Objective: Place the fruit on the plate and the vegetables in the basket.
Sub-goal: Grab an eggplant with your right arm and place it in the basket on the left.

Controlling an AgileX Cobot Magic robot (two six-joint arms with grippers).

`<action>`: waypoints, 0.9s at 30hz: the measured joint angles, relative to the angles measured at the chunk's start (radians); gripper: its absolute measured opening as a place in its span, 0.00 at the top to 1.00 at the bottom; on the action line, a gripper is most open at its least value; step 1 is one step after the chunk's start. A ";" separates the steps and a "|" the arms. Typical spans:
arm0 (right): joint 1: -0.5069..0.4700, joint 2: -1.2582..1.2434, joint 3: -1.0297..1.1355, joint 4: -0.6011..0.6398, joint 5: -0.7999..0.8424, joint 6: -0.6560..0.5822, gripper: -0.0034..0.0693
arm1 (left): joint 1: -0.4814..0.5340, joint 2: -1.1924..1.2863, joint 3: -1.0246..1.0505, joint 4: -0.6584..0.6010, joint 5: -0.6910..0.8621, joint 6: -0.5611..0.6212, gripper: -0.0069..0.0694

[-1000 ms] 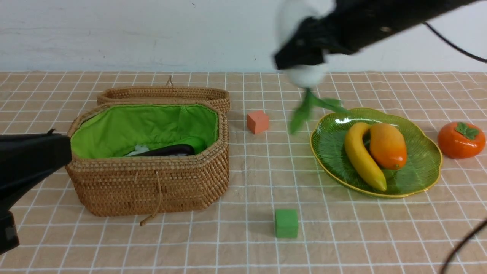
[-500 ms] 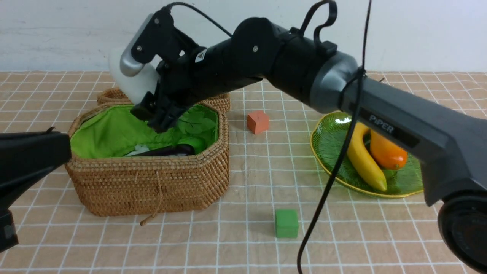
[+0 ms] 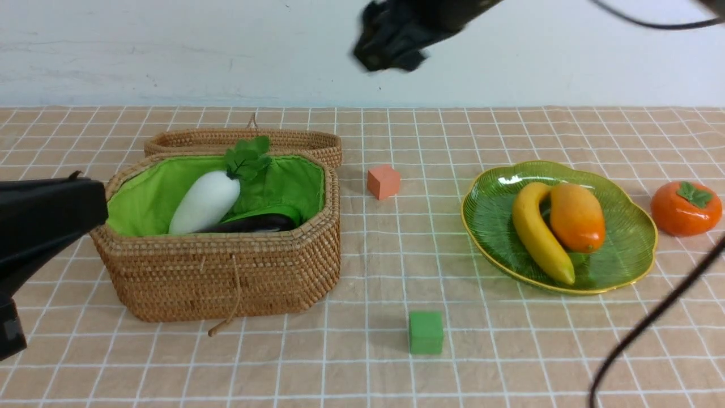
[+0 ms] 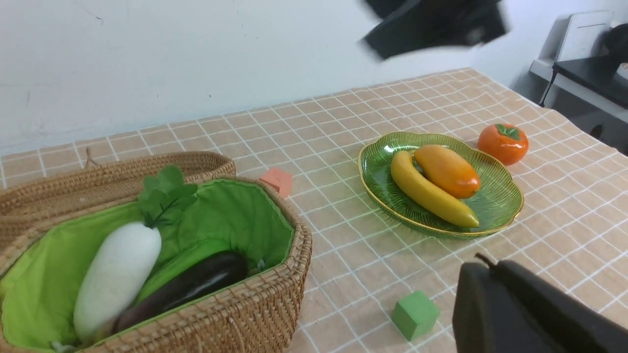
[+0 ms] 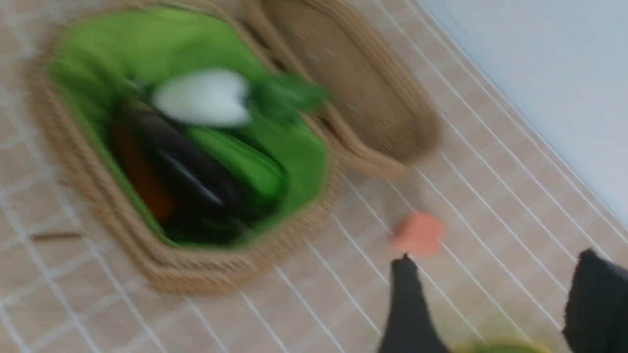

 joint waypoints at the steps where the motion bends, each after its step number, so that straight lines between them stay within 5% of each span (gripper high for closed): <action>1: -0.046 -0.014 -0.001 -0.068 0.055 0.052 0.54 | 0.000 0.000 0.000 -0.007 -0.008 0.014 0.92; 7: -0.303 -0.021 0.044 -0.191 0.144 0.223 0.94 | 0.000 0.000 0.000 -0.053 -0.036 0.104 0.92; 13: -0.658 -0.016 0.230 -0.044 0.138 0.351 0.94 | 0.000 0.000 0.000 -0.124 -0.041 0.207 0.92; 15: -0.748 0.001 0.293 0.043 0.102 0.357 0.89 | 0.000 0.000 0.000 -0.141 -0.041 0.233 0.92; 18: -0.882 0.073 0.376 0.236 -0.012 0.335 0.69 | 0.000 0.007 0.000 -0.167 -0.042 0.277 0.92; 25: -0.992 0.253 0.395 0.520 -0.138 0.152 0.18 | 0.000 0.084 0.000 -0.253 -0.105 0.304 0.92; 27: -0.993 0.278 0.395 0.549 -0.160 0.116 0.11 | 0.000 0.103 0.000 -0.281 -0.140 0.304 0.92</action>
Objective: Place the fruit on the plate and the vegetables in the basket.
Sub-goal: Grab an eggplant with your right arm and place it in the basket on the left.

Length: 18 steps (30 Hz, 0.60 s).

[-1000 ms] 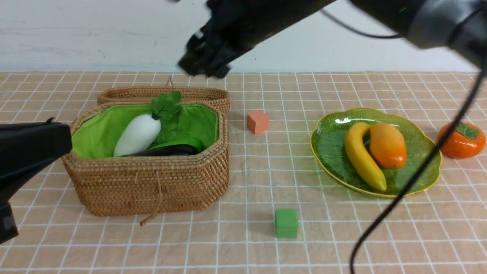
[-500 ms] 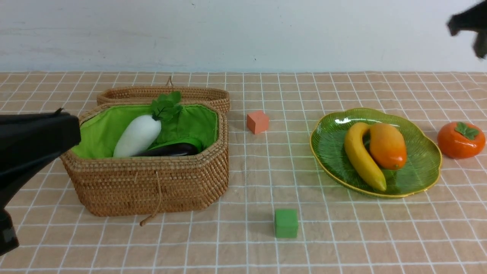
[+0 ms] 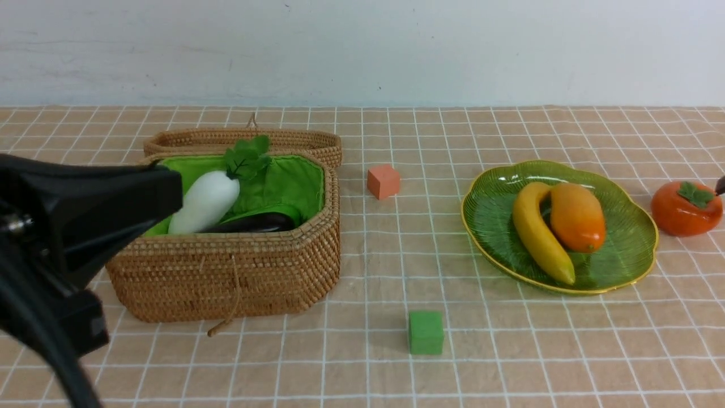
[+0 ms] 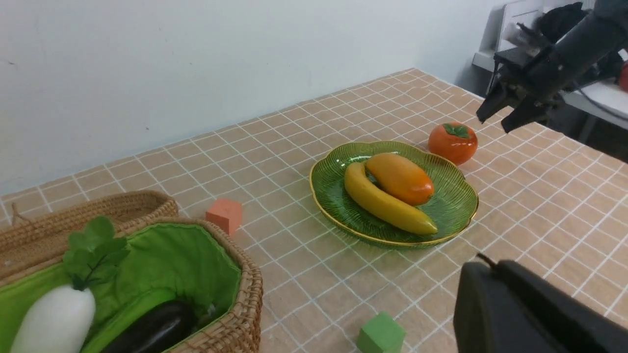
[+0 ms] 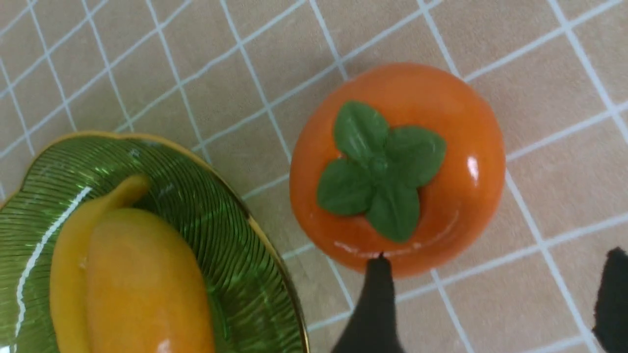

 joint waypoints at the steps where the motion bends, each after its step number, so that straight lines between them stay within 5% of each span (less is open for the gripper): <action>1: 0.001 0.019 0.001 0.015 -0.020 -0.025 0.08 | 0.000 0.013 0.000 -0.020 -0.032 0.000 0.92; 18: 0.023 0.121 -0.007 0.217 -0.183 -0.235 0.07 | 0.000 0.038 0.001 -0.065 -0.131 0.000 0.92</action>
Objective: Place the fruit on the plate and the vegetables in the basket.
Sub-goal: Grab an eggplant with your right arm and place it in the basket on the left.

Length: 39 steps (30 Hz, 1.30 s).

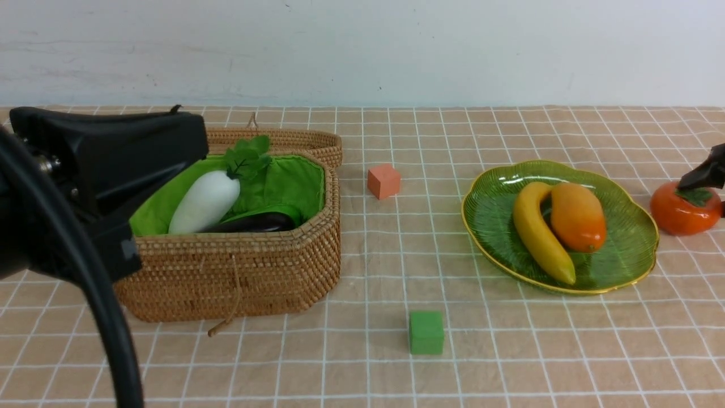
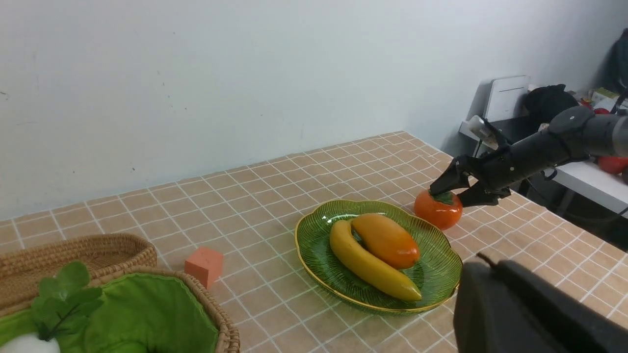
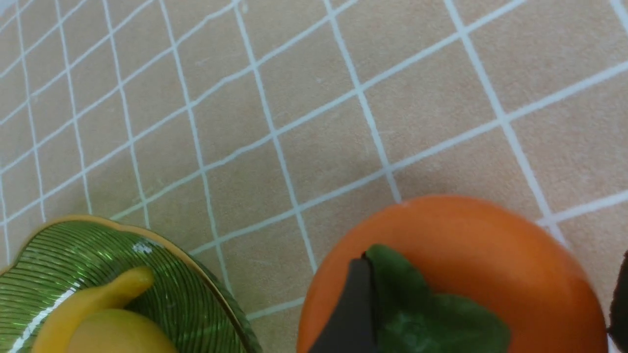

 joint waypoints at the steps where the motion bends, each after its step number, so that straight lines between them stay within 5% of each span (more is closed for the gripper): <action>1: 0.007 0.005 0.000 0.004 -0.008 -0.013 0.07 | 0.000 0.000 0.000 0.000 0.000 0.000 0.92; 13: 0.062 0.016 -0.001 -0.013 -0.011 -0.028 0.09 | 0.000 0.000 0.000 0.000 0.009 0.000 0.92; 20: 0.069 0.022 -0.002 -0.010 -0.016 -0.030 0.26 | 0.000 0.000 0.000 0.000 0.009 0.000 0.92; 27: 0.061 0.025 -0.031 -0.049 -0.013 -0.030 0.26 | 0.000 0.000 0.000 0.000 0.012 0.000 0.92; 39: 0.107 -0.248 -0.011 -0.198 0.313 0.162 0.26 | 0.000 0.000 0.000 0.000 0.012 0.002 0.92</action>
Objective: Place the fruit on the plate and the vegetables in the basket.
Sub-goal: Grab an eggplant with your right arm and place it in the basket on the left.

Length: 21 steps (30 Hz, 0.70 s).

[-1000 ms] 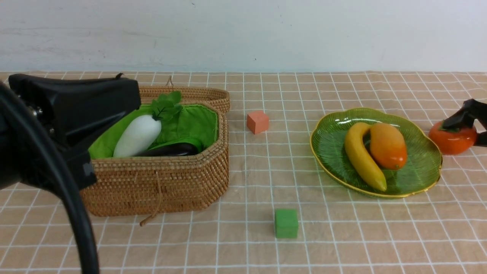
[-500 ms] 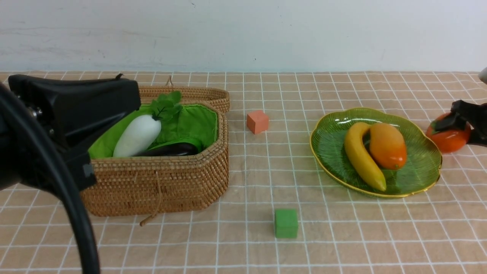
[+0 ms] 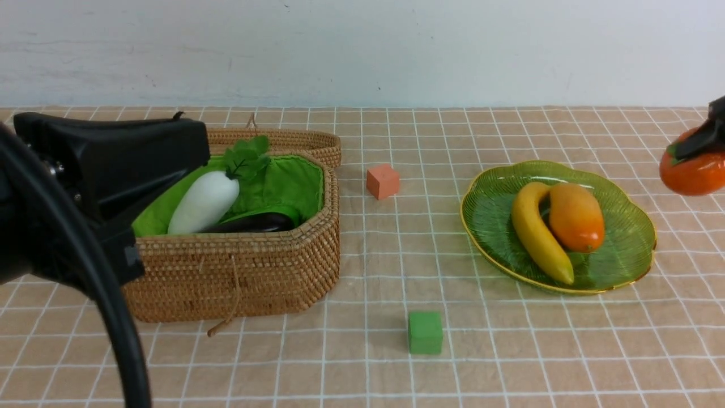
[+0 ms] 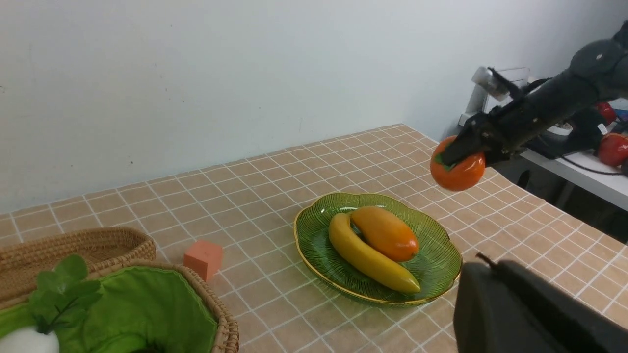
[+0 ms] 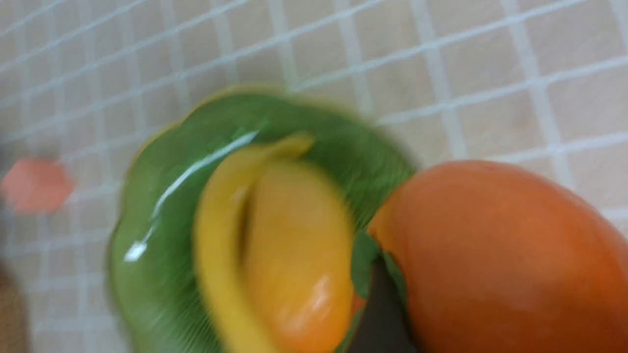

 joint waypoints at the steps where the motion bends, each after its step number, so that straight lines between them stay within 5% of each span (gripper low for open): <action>1: 0.020 -0.025 0.019 -0.017 0.014 0.016 0.26 | 0.000 0.000 0.000 0.000 0.000 0.001 0.92; 11: 0.240 -0.051 0.146 -0.368 -0.028 0.330 0.26 | 0.000 0.000 0.001 0.003 0.000 0.046 0.92; 16: 0.291 -0.031 0.149 -0.402 -0.075 0.370 0.26 | 0.000 0.000 0.001 0.003 0.000 0.072 0.92; 21: 0.305 -0.031 0.149 -0.401 -0.090 0.375 0.14 | 0.000 0.000 0.001 0.003 0.000 0.075 0.92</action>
